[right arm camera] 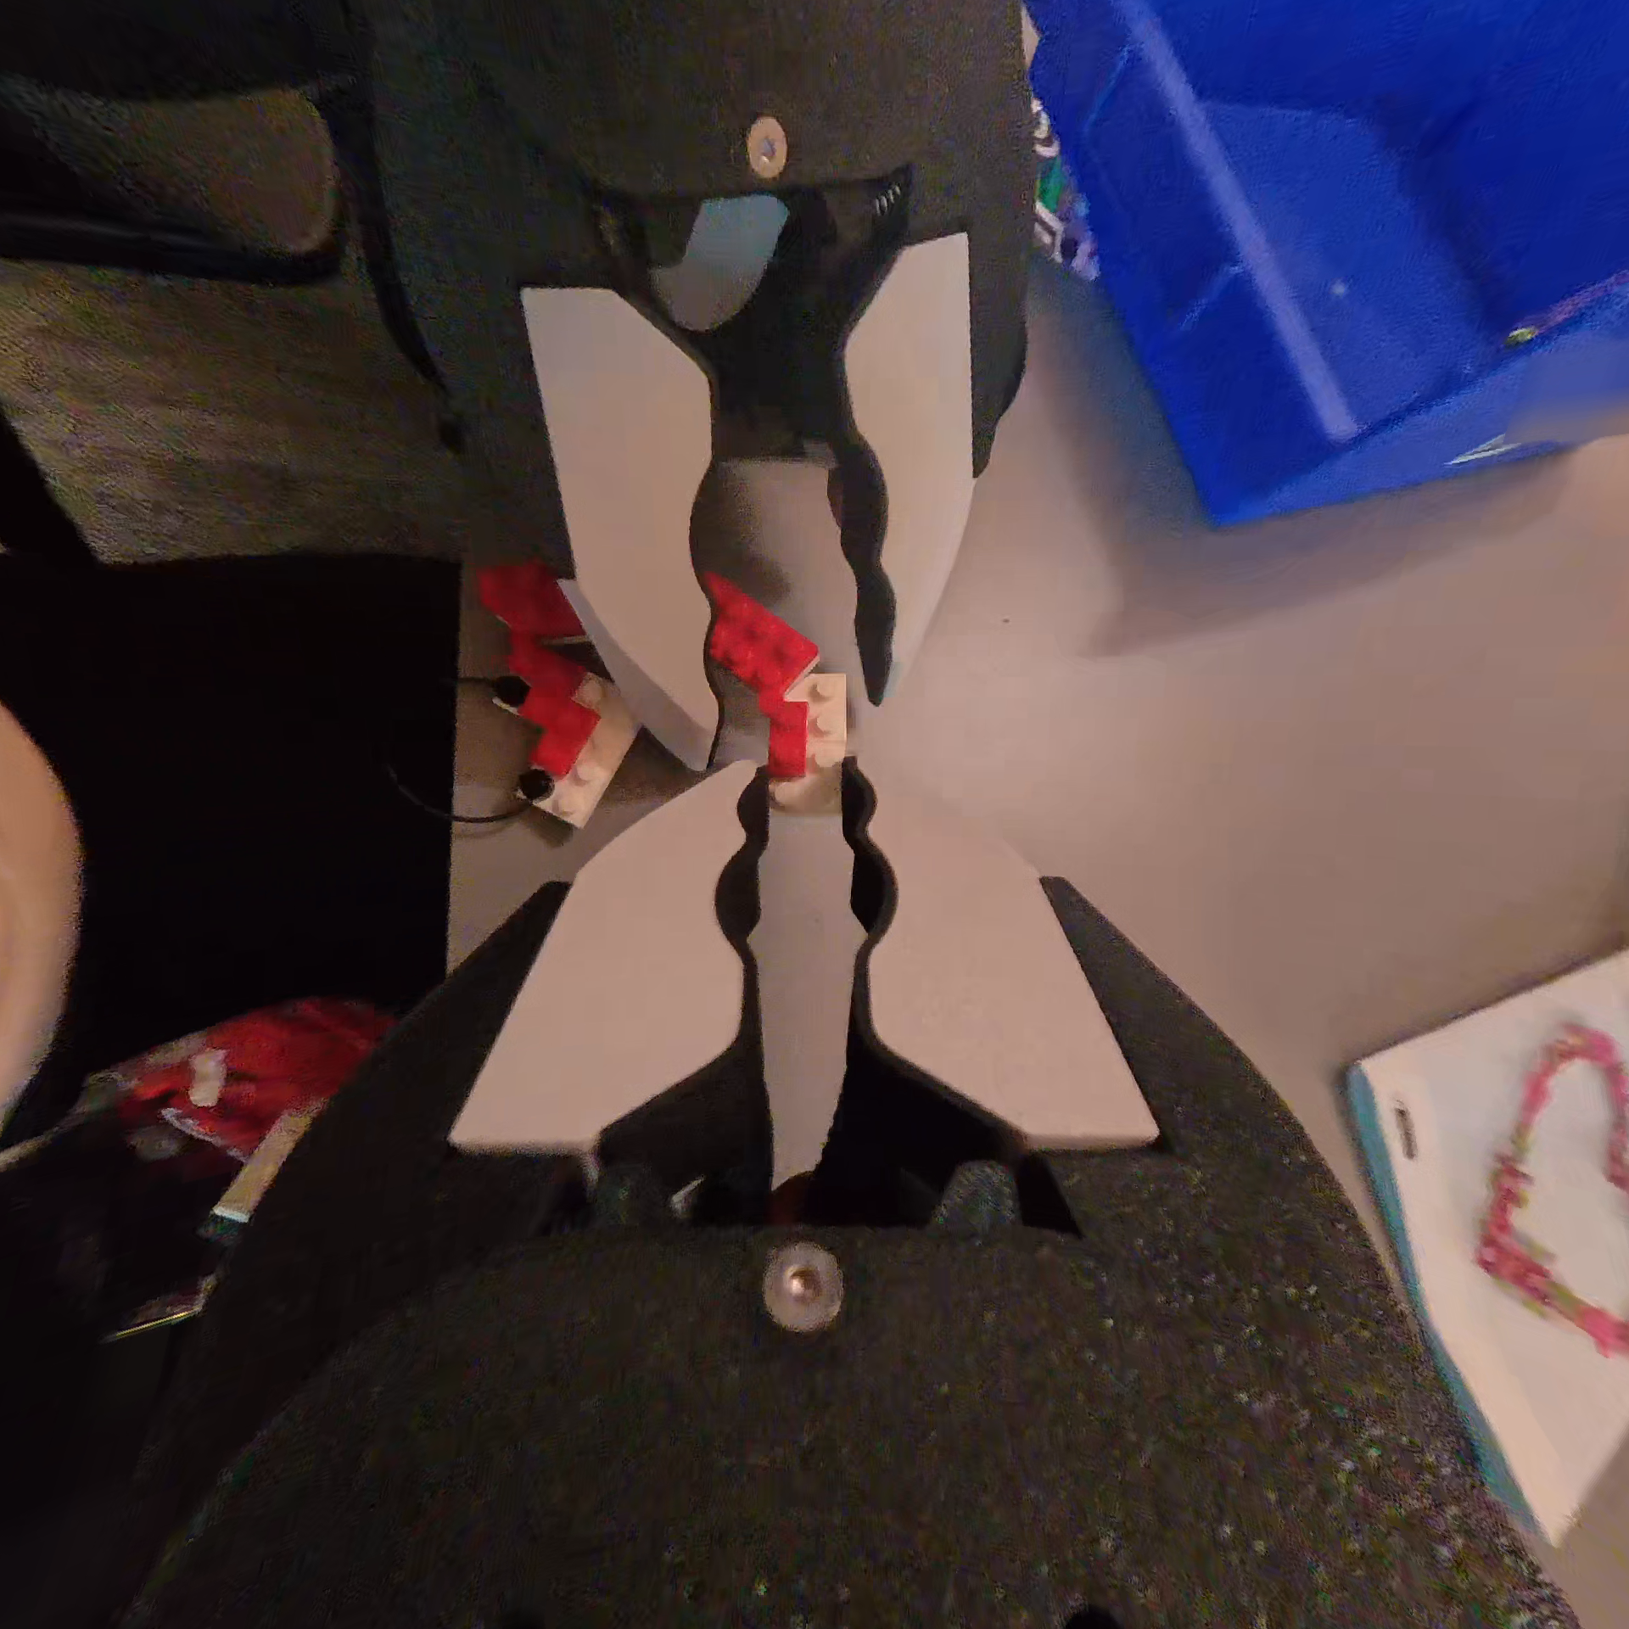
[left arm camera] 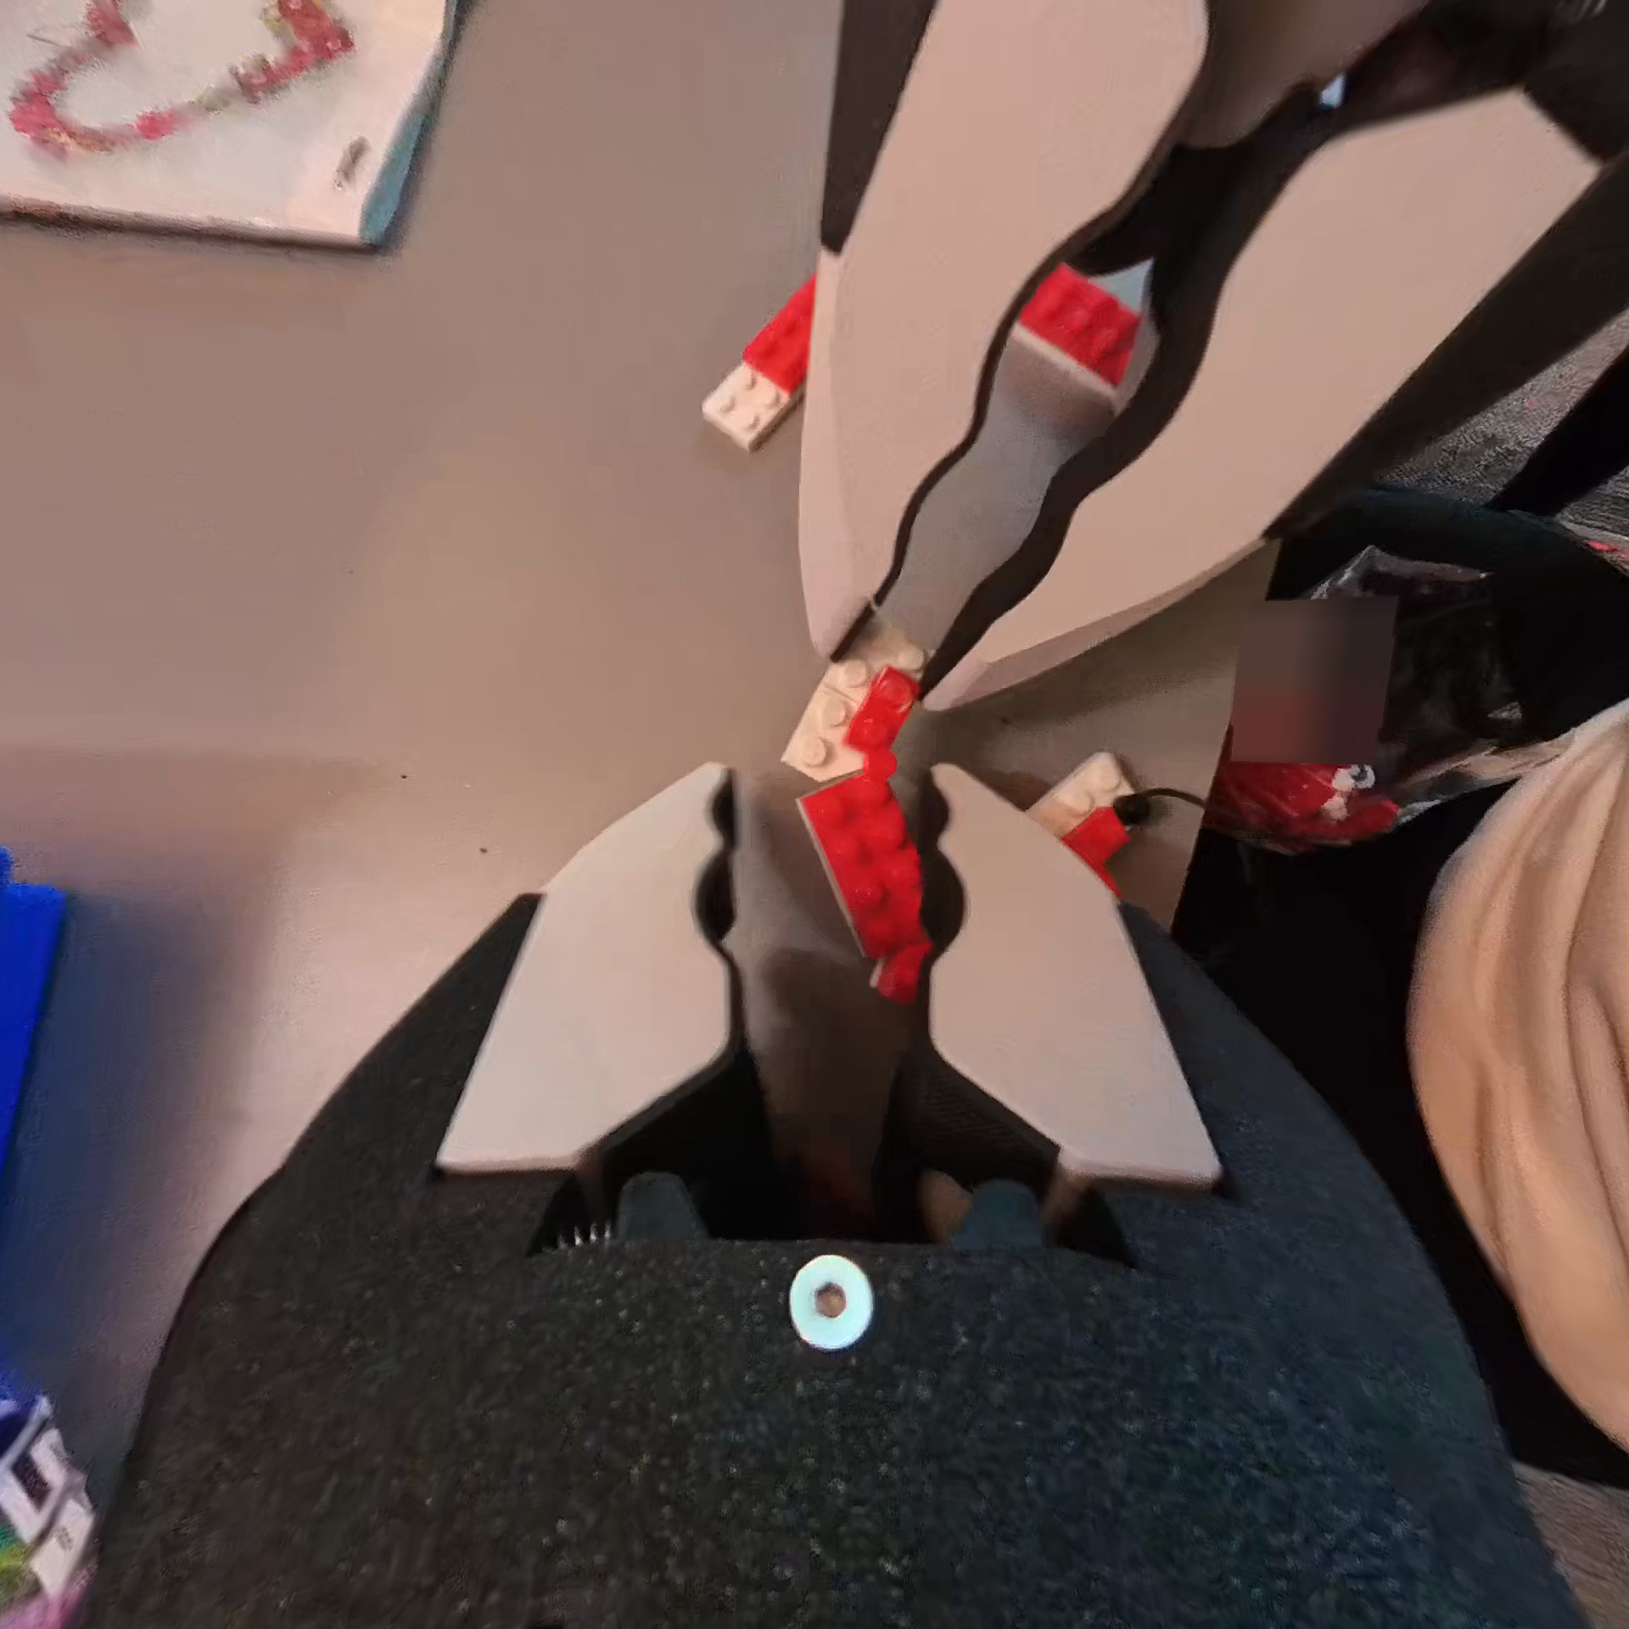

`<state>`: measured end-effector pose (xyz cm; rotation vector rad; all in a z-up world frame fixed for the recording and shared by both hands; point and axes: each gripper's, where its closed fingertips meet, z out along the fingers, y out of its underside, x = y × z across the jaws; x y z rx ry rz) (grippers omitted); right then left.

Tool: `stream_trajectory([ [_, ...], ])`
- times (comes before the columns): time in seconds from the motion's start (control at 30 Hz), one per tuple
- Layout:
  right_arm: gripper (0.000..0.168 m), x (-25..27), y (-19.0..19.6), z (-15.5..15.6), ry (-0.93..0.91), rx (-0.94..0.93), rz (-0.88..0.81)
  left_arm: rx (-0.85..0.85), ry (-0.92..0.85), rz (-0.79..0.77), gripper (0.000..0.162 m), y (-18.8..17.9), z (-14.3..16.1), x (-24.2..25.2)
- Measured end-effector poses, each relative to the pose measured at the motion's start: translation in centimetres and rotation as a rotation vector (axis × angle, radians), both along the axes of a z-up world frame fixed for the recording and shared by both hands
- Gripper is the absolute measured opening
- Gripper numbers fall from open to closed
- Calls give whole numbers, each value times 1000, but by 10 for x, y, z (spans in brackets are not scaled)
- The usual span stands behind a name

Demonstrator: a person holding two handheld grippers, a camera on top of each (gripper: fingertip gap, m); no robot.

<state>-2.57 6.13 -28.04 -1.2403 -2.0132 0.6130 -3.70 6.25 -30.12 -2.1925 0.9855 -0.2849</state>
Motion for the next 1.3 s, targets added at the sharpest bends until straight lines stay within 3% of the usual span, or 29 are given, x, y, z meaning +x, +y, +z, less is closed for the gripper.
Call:
stream_trajectory([
  [0.1,16,3,0,4,9,166,4,55,26,-64,22,-4,3,5],
  [0.43,15,12,3,-22,-148,144,-66,289,123,-177,20,-2,22,21],
  [0.63,15,24,10,-4,-73,-25,-101,228,-2,-122,20,2,21,4],
  [0.77,15,68,-73,9,-126,-366,233,252,-87,-110,20,4,32,-1],
  [0.93,16,119,-93,-52,-393,-201,193,270,-75,-121,20,4,33,1],
  [1.03,33,129,-91,-71,-450,-189,133,291,-62,-137,20,3,35,5],
  [1.13,33,124,-88,-59,-385,-196,116,349,-43,-152,20,4,42,7],
  [1.23,30,102,-87,-16,-182,-319,122,422,-45,-170,20,4,52,11],
  [1.3,29,108,-85,-21,-287,-327,129,435,-14,-154,20,7,53,8],
])
